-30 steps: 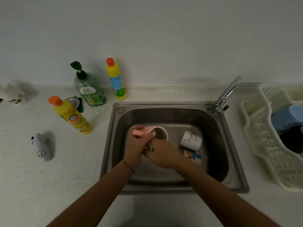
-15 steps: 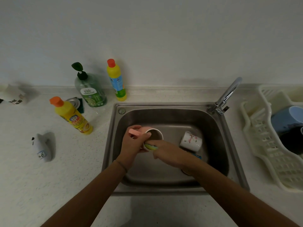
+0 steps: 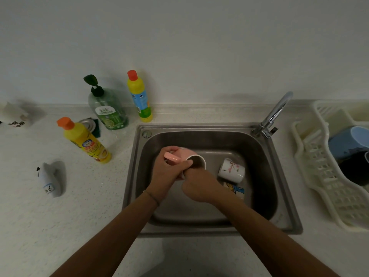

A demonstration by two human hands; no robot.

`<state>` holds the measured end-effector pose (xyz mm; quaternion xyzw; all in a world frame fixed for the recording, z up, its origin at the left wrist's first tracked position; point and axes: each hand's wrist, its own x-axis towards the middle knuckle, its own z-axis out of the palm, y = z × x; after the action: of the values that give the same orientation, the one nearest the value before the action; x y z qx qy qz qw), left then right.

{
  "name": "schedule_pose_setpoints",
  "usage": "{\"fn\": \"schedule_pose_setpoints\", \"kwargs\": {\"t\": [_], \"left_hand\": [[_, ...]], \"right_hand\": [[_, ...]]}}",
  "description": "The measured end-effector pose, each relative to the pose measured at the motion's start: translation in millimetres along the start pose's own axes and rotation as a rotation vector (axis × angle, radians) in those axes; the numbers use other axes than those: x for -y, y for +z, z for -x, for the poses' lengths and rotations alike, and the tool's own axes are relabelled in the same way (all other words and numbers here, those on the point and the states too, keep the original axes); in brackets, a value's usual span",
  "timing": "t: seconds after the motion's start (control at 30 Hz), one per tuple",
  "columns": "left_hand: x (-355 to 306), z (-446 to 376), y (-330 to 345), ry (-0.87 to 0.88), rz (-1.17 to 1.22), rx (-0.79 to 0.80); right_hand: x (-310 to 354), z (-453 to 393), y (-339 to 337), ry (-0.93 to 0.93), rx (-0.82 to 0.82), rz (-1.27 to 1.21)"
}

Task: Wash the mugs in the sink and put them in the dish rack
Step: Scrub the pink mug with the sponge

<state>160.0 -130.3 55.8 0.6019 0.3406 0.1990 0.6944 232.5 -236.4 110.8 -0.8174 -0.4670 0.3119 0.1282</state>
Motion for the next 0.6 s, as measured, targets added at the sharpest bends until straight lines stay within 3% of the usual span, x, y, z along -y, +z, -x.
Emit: {"fn": "schedule_pose_setpoints", "kwargs": {"t": [0.17, 0.33, 0.47, 0.6], "left_hand": [[-4, -3, 1, 0.005, -0.004, 0.017], [-5, 1, 5, -0.084, 0.072, -0.01], [-7, -3, -5, -0.098, 0.014, 0.043], [-7, 5, 8, -0.086, 0.066, -0.011]], "right_hand": [[-6, 1, 1, 0.005, -0.039, 0.081], [-2, 7, 3, -0.017, -0.086, -0.156], [-25, 13, 21, -0.115, -0.156, 0.383], [-3, 10, 26, 0.017, -0.282, -0.02]]}}
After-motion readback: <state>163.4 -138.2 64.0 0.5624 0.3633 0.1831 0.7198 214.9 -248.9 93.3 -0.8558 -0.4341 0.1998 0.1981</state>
